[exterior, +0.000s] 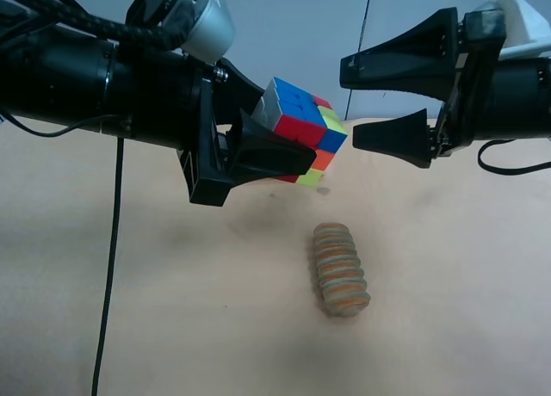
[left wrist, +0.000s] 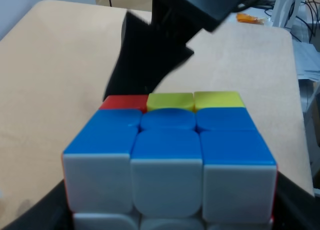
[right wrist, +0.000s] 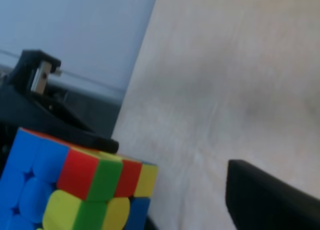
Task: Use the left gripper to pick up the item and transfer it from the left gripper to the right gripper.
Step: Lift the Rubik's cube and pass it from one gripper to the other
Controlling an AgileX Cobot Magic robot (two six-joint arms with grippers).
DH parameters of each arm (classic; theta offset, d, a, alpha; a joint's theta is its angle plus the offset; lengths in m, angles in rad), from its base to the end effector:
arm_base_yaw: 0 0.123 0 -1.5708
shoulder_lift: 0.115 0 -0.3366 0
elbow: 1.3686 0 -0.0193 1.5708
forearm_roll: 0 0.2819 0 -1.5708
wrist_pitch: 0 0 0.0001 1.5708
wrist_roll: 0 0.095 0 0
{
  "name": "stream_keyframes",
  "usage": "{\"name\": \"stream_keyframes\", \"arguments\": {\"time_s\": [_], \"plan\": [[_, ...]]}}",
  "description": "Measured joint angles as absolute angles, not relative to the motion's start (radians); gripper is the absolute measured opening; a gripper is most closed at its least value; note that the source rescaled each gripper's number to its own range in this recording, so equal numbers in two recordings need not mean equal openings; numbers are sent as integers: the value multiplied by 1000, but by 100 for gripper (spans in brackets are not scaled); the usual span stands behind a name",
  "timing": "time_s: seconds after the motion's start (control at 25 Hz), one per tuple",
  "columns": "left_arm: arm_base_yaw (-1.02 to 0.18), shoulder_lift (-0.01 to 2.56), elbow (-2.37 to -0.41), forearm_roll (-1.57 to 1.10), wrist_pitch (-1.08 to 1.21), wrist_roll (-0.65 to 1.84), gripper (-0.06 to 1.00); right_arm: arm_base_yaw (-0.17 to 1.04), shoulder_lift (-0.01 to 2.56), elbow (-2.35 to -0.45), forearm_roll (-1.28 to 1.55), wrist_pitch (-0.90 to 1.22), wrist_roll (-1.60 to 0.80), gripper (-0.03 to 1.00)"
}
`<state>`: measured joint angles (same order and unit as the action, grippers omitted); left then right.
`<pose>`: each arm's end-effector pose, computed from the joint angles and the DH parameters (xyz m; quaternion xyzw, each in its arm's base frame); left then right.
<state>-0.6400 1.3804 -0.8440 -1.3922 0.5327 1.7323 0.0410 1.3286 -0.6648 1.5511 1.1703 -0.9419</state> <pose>0.2178 -0.2214 0.3104 0.5178 0.6779 -0.2876 0.4354 0.2304 0.0970 0.2978 -0.0459 0.7822 0.5839 0.2126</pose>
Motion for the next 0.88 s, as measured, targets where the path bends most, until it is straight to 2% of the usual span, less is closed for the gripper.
{"name": "stream_keyframes", "arguments": {"time_s": [0.56, 0.88], "plan": [[-640, 1380, -844, -1439, 533, 1739, 0, 44, 1467, -665, 1628, 1196, -947, 99], [-640, 1380, -844, -1443, 532, 1742, 0, 136, 1472, -665, 1636, 1198, -860, 100]]}}
